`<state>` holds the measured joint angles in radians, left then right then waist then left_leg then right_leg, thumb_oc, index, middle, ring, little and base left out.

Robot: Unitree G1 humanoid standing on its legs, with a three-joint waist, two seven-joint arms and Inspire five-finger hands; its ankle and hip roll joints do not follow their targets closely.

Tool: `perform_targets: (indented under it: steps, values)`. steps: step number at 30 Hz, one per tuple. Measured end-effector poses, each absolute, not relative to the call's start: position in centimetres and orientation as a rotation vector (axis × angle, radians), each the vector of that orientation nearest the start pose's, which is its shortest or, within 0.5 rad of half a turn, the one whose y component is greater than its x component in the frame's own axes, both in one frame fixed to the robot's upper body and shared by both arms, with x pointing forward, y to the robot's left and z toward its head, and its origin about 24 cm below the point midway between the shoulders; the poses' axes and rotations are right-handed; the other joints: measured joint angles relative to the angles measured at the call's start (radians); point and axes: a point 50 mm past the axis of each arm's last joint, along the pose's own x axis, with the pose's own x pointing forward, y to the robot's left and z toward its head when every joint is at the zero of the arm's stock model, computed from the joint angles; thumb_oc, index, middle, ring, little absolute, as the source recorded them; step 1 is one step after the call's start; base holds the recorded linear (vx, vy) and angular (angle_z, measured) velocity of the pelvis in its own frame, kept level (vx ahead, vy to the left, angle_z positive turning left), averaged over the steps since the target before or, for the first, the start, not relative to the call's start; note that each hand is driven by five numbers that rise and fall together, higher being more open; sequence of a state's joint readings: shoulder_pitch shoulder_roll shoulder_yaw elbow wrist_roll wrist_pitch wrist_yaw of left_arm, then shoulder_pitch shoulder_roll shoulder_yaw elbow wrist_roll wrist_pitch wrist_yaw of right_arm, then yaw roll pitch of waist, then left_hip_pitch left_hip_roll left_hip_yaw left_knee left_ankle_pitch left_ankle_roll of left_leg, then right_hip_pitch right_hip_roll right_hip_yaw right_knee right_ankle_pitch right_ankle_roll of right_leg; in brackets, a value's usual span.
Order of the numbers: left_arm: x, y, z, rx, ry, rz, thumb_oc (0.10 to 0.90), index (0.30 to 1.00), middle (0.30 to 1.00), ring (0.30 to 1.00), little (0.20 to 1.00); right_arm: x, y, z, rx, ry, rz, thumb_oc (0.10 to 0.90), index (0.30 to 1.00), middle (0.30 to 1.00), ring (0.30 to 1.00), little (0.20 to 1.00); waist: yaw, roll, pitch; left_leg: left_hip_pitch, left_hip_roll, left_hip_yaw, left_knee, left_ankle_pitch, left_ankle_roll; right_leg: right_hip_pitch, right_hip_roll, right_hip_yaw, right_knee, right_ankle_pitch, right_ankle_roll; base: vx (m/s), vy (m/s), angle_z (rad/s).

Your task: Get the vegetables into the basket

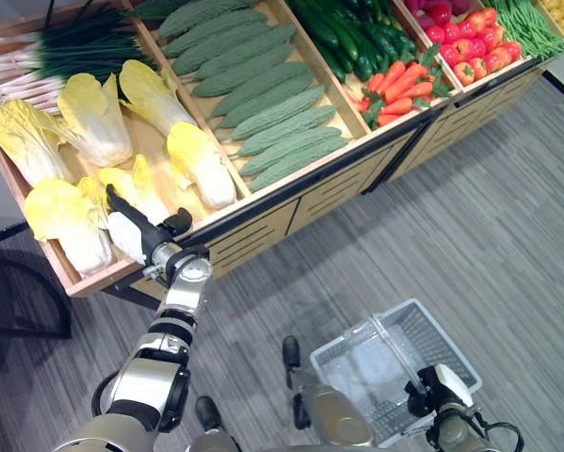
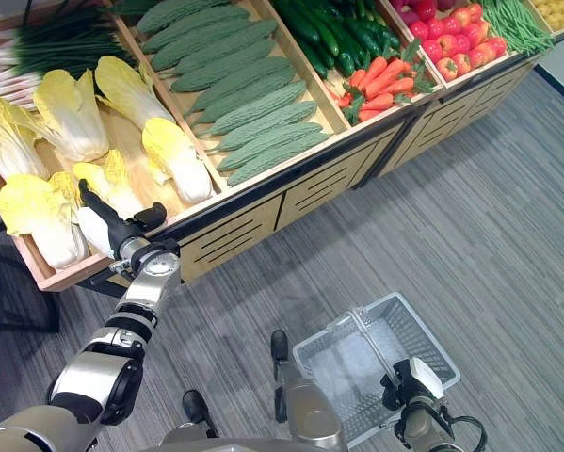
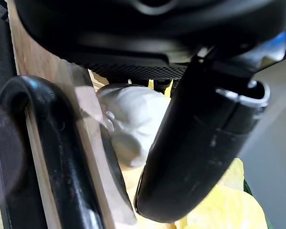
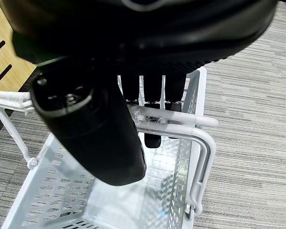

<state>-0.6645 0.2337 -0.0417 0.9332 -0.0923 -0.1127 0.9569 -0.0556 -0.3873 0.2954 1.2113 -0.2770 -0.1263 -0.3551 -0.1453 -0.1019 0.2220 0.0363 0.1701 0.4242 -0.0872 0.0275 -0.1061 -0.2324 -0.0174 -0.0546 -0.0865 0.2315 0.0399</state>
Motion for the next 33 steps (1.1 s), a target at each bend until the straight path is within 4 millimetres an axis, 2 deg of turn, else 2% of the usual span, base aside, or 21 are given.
perform_targets:
  steps: [4,7,12,15,19,20,22,24,25,28,29,31,33]
  values:
    - [35.0,24.0,5.9,0.102,0.138,0.968,0.4,0.3,0.3,0.3,0.3,13.0,-28.1,-13.0,-0.936,0.933,-0.06,0.4,0.3,0.3,0.3,0.3,0.012,0.018,-0.012,0.008,-0.002,-0.001,0.0,-0.003,-0.006,0.008,-0.002,0.0,0.0,-0.001,-0.001,0.02,0.035,0.0]
    - [34.8,24.8,4.9,-0.012,0.208,0.954,0.4,0.3,0.3,0.3,0.3,12.9,-28.0,-13.1,-0.94,0.94,-0.048,0.4,0.3,0.3,0.3,0.3,0.013,0.031,-0.047,0.013,-0.004,0.0,0.0,-0.003,-0.008,0.012,-0.003,0.002,0.0,0.0,-0.001,0.01,0.04,-0.01]
    - [34.7,25.3,4.6,-0.097,0.239,0.946,0.4,0.3,0.3,0.3,0.3,12.8,-28.1,-13.2,-0.938,0.951,-0.041,0.4,0.3,0.3,0.3,0.3,0.013,0.03,-0.064,0.026,-0.004,0.002,0.0,-0.004,-0.009,0.025,-0.002,0.005,0.0,0.002,-0.001,0.0,0.0,0.0]
    - [35.1,24.3,5.3,-0.199,0.219,0.933,0.4,0.3,0.3,0.3,0.3,12.3,-28.1,-13.3,-0.936,0.968,-0.036,0.4,0.3,0.3,0.3,0.3,0.021,0.026,-0.065,0.025,-0.005,0.001,0.0,-0.004,-0.01,0.025,-0.004,0.003,0.0,0.003,-0.001,-0.05,0.022,0.02]
    - [34.9,20.5,7.2,-0.239,0.07,0.796,0.4,0.3,0.3,0.3,0.3,11.8,-28.2,-13.5,-0.933,0.986,-0.038,0.4,0.3,0.3,0.3,0.3,0.031,0.013,-0.058,0.017,-0.007,-0.012,0.0,-0.003,-0.011,0.024,-0.01,-0.009,0.001,0.012,-0.011,-0.06,0.019,0.08]
    - [34.7,19.8,8.0,-0.252,0.026,0.762,0.4,0.3,0.3,0.3,0.3,12.0,-28.2,-13.4,-0.932,0.982,-0.039,0.4,0.3,0.3,0.3,0.3,0.031,0.008,-0.05,0.016,-0.008,-0.014,0.0,-0.003,-0.011,0.024,-0.012,-0.011,0.001,0.013,-0.011,-0.04,0.022,0.05]
    - [33.3,18.8,10.8,-0.281,-0.144,0.672,0.4,0.3,0.3,0.3,0.3,12.2,-28.1,-13.3,-0.921,0.969,-0.042,0.4,0.3,0.3,0.3,0.3,0.023,-0.005,-0.02,0.016,-0.009,-0.024,0.0,-0.001,-0.011,0.029,-0.015,-0.026,0.001,0.013,-0.011,-0.03,0.027,0.14]
    - [33.1,17.9,12.2,-0.226,-0.249,0.605,0.4,0.3,0.3,0.3,0.3,11.8,-28.3,-13.4,-0.913,0.989,-0.05,0.4,0.3,0.3,0.3,0.3,0.037,-0.006,-0.014,0.018,-0.009,-0.034,0.0,0.0,-0.01,0.036,-0.018,-0.032,0.001,0.013,-0.011,-0.03,0.034,0.15]
    - [33.0,18.2,13.1,-0.191,-0.308,0.584,0.4,0.3,0.3,0.3,0.3,11.7,-28.5,-13.4,-0.906,1.0,-0.064,0.4,0.3,0.3,0.3,0.3,0.04,-0.003,-0.01,0.027,-0.01,-0.036,0.0,0.0,-0.01,0.047,-0.021,-0.036,0.001,0.01,-0.008,-0.02,0.062,0.08]
    - [32.4,19.7,14.1,-0.156,-0.386,0.568,0.4,0.3,0.3,0.3,0.3,11.9,-28.6,-13.3,-0.892,0.993,-0.069,0.4,0.3,0.3,0.3,0.3,0.044,0.007,0.002,0.03,-0.012,-0.05,-0.001,0.0,-0.009,0.058,-0.026,-0.048,0.0,0.006,-0.003,-0.01,0.051,0.11]
    - [31.6,20.2,14.2,-0.142,-0.405,0.545,0.4,0.3,0.3,0.3,0.3,11.9,-28.7,-13.2,-0.878,0.992,-0.082,0.4,0.3,0.3,0.3,0.3,0.042,0.014,0.006,0.032,-0.012,-0.054,-0.001,0.0,-0.009,0.062,-0.027,-0.05,0.0,0.003,-0.001,-0.02,0.03,0.18]
    - [30.5,20.4,13.8,-0.172,-0.433,0.485,0.4,0.3,0.3,0.3,0.3,11.2,-29.4,-13.2,-0.874,1.023,-0.095,0.4,0.3,0.3,0.3,0.3,0.066,0.036,0.019,0.034,-0.015,-0.068,0.0,0.001,-0.007,0.069,-0.033,-0.057,0.0,-0.001,0.004,-0.01,0.044,0.17]
    - [29.6,21.0,13.0,-0.225,-0.409,0.411,0.4,0.3,0.3,0.3,0.3,11.3,-29.7,-13.0,-0.857,1.026,-0.108,0.4,0.3,0.3,0.3,0.3,0.077,0.045,0.023,0.035,-0.018,-0.07,0.0,0.001,-0.005,0.072,-0.036,-0.059,0.0,-0.001,0.004,-0.01,0.045,0.07]
